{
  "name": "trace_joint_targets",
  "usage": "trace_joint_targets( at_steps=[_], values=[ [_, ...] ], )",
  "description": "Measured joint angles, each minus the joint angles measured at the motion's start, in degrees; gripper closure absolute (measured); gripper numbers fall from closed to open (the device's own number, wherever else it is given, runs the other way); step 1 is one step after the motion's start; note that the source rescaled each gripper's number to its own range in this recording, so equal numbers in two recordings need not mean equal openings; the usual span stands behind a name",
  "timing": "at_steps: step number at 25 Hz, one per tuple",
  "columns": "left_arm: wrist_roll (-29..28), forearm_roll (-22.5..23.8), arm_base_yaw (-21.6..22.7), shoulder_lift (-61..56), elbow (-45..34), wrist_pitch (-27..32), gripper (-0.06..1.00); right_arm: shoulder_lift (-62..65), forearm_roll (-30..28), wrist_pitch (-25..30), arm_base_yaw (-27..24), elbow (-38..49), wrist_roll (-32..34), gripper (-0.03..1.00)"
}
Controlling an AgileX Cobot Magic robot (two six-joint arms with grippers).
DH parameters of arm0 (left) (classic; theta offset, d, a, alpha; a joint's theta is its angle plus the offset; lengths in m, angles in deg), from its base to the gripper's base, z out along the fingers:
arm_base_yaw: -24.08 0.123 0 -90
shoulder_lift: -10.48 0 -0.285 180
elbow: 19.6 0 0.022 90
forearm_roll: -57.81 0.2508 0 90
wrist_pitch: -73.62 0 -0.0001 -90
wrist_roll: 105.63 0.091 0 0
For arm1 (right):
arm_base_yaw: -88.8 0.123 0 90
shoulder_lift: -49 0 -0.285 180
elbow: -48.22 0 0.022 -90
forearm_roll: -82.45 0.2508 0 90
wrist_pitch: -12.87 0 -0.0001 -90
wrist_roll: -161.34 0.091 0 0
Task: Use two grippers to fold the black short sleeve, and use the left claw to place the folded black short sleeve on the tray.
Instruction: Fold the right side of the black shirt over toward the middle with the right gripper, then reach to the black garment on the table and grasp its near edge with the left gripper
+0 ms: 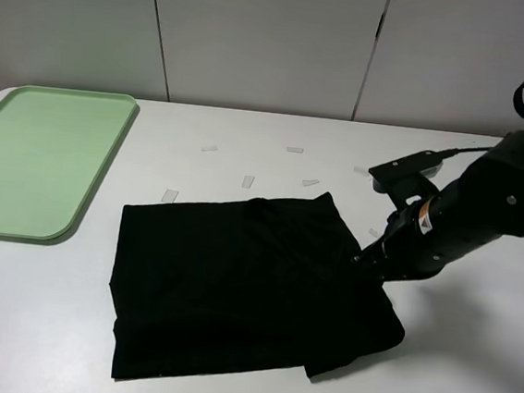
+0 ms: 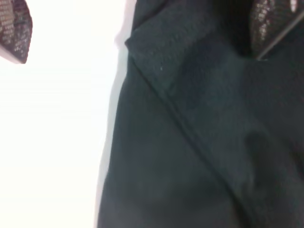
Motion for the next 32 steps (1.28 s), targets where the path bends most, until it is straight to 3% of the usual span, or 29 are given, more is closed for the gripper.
trace_joint_targets(
  at_steps=[5,11,18,25,32],
  values=[
    [0.0,0.0,0.0,0.0,0.0,0.0,-0.05,0.0,1.6,-7.1,2.2,3.9,7.6,-0.03],
    [0.0,0.0,0.0,0.0,0.0,0.0,-0.04,0.0,6.1,-13.6,7.3,4.0,8.2,-0.03],
    [0.0,0.0,0.0,0.0,0.0,0.0,-0.04,0.0,9.5,-15.6,11.1,4.0,8.2,-0.03],
    [0.0,0.0,0.0,0.0,0.0,0.0,-0.04,8.0,10.5,-8.4,5.4,4.1,8.2,-0.03],
    [0.0,0.0,0.0,0.0,0.0,0.0,-0.04,26.1,5.6,1.1,-2.2,4.1,8.2,-0.03]
  ],
)
